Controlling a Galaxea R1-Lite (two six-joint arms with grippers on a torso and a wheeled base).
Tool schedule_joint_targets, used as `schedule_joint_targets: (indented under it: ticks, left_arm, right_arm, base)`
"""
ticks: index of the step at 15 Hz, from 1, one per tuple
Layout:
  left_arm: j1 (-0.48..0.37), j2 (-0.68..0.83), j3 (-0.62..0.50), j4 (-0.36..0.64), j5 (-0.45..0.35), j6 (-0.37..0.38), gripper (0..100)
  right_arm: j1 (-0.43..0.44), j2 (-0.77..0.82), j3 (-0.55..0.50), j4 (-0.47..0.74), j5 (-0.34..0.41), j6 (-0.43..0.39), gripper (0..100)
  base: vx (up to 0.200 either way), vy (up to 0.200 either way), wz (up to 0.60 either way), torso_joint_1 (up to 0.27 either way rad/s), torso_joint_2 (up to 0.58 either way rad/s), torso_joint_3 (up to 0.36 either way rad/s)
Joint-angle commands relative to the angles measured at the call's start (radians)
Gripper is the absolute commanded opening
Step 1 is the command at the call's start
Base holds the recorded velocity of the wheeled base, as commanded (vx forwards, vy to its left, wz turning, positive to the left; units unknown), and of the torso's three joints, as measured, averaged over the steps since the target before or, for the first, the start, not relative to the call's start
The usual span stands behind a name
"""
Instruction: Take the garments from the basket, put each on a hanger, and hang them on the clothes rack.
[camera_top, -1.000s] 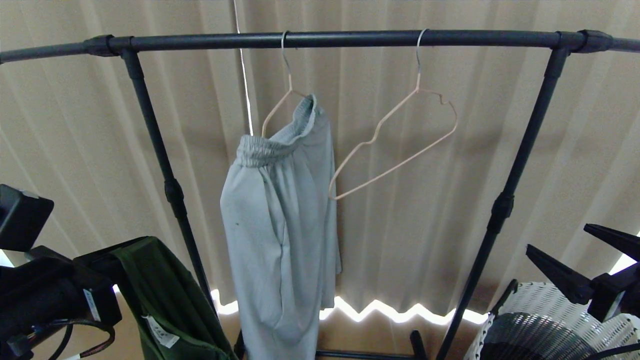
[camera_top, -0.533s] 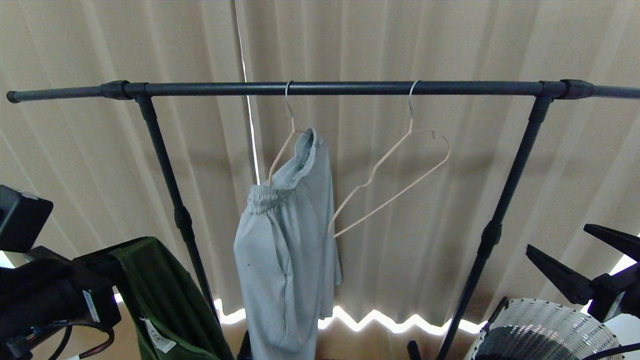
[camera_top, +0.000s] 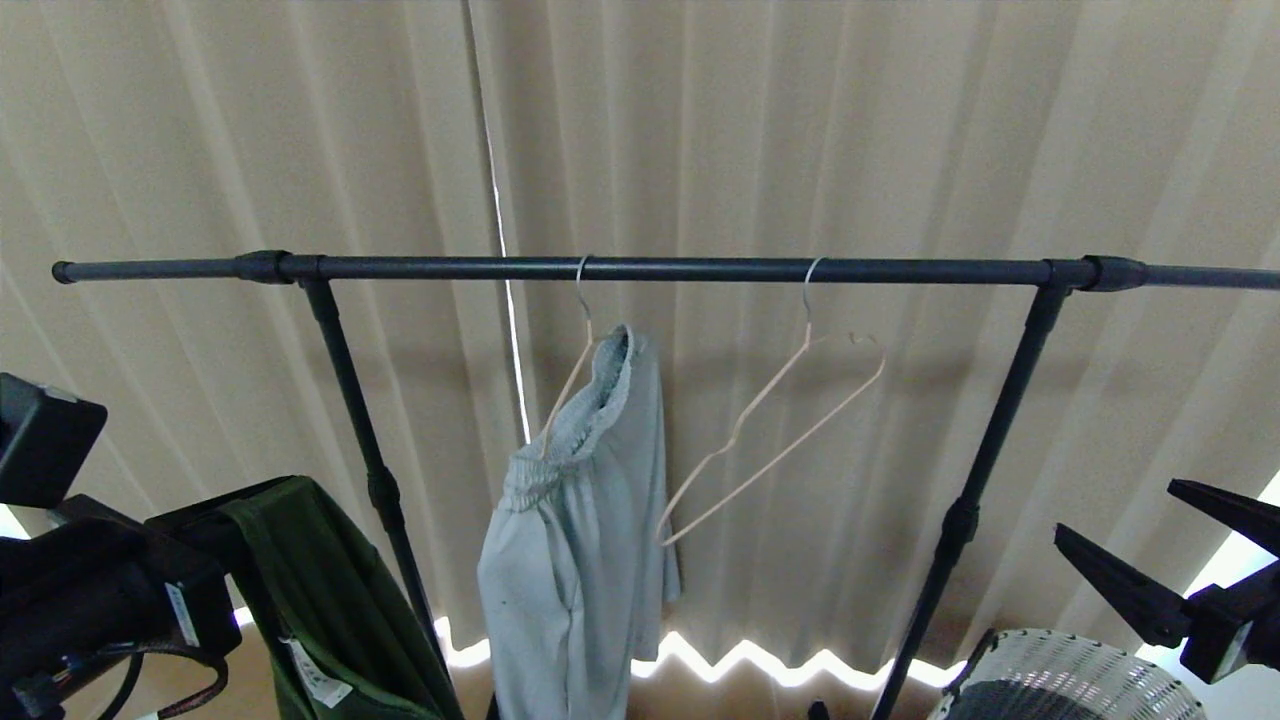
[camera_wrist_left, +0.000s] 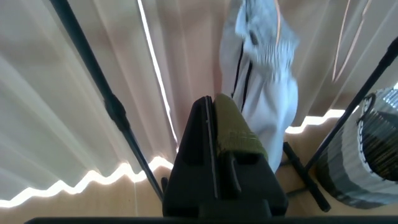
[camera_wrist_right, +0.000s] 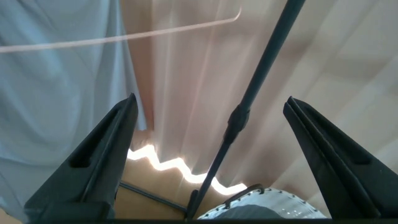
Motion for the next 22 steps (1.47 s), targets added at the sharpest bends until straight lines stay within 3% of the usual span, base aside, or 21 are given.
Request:
schedule_joint_targets:
  ticks: [1, 6, 12, 19, 22]
  left_arm:
    - [0.000, 0.002, -0.001, -0.002, 0.000, 0.001, 0]
    - [-0.001, 0.012, 0.045, -0.076, 0.000, 0.078, 0]
    - [0.002, 0.018, 0.042, -0.085, 0.000, 0.081, 0]
    - [0.002, 0.029, 0.048, -0.085, 0.002, 0.086, 0]
    - [0.002, 0.027, 0.053, -0.086, 0.002, 0.087, 0]
  right_arm:
    - [0.002, 0.000, 0.005, -0.001, 0.000, -0.001, 100]
    - [0.002, 0.003, 0.008, -0.001, 0.000, -0.001, 100]
    - [0.003, 0.005, 0.013, -0.001, 0.000, -0.001, 100]
    - [0.003, 0.008, 0.014, -0.001, 0.000, -0.001, 100]
    - [0.003, 0.008, 0.014, -0.001, 0.000, -0.001, 100]
  base:
    - [0.000, 0.000, 0.00, 0.237, -0.53, -0.290]
    - [0.000, 0.000, 0.00, 0.120, -0.26, -0.152]
    - [0.000, 0.000, 0.00, 0.000, 0.00, 0.000]
    - [0.000, 0.200, 0.00, 0.004, 0.00, 0.002]
    - [0.000, 0.000, 0.00, 0.000, 0.00, 0.000]
